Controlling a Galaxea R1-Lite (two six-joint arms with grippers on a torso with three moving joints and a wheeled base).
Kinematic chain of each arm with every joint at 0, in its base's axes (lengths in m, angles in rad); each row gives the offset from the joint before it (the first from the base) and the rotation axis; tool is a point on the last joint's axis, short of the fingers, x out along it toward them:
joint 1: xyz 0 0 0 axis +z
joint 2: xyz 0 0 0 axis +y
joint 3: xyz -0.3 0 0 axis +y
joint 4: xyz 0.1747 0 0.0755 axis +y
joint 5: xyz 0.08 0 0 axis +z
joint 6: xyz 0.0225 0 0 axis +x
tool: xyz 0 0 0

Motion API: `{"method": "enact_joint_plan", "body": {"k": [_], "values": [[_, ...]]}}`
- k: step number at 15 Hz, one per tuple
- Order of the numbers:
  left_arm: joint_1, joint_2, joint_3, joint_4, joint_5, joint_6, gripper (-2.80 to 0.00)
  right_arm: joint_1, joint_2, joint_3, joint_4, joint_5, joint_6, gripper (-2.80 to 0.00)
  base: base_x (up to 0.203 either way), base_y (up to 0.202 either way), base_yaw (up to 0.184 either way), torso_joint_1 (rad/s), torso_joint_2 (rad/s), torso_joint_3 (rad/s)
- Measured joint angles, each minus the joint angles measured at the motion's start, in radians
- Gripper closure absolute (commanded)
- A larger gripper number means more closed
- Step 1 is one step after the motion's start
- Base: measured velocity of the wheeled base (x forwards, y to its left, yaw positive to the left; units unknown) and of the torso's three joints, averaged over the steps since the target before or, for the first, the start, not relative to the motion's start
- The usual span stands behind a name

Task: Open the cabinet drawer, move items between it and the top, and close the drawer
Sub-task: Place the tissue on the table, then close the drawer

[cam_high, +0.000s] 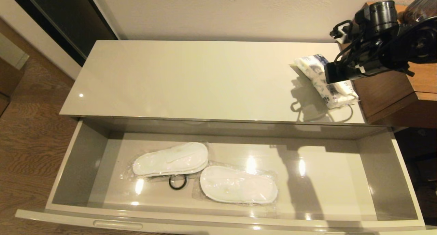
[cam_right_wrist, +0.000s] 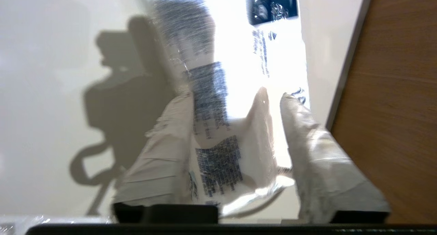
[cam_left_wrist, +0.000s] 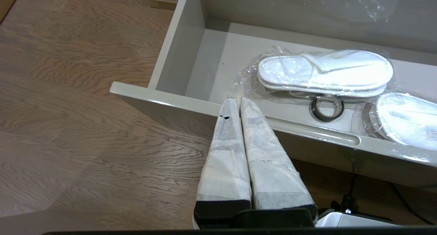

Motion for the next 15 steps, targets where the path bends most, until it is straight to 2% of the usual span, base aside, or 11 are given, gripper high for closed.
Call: {"method": "enact_joint_plan", "body": {"k": [4, 7, 8, 10, 13, 15], "values": [[0.000, 0.000, 0.000, 0.000, 0.000, 0.000, 0.00, -0.009, 0.015, -0.009, 0.013, 0.000, -0.001, -2.80, 0.000, 0.000, 0.000, 0.000, 0.00, 0.000], [0.000, 0.000, 0.000, 0.000, 0.000, 0.000, 0.00, -0.003, -0.071, -0.004, 0.126, 0.011, 0.010, -2.80, 0.000, 0.000, 0.000, 0.000, 0.00, 0.000], [0.000, 0.000, 0.000, 0.000, 0.000, 0.000, 0.00, 0.007, -0.124, -0.001, 0.198, 0.016, 0.033, 0.00, 0.000, 0.000, 0.000, 0.000, 0.00, 0.000], [0.000, 0.000, 0.000, 0.000, 0.000, 0.000, 0.00, 0.044, -0.231, 0.020, 0.358, 0.020, 0.104, 0.00, 0.000, 0.000, 0.000, 0.000, 0.00, 0.000], [0.001, 0.000, 0.000, 0.000, 0.000, 0.000, 0.00, 0.137, -0.382, 0.110, 0.608, 0.026, 0.304, 0.00, 0.000, 0.000, 0.000, 0.000, 0.00, 0.000], [0.001, 0.000, 0.000, 0.000, 0.000, 0.000, 0.00, 0.160, -0.453, 0.237, 0.661, 0.027, 0.421, 0.00, 0.000, 0.000, 0.000, 0.000, 0.00, 0.000]]}}
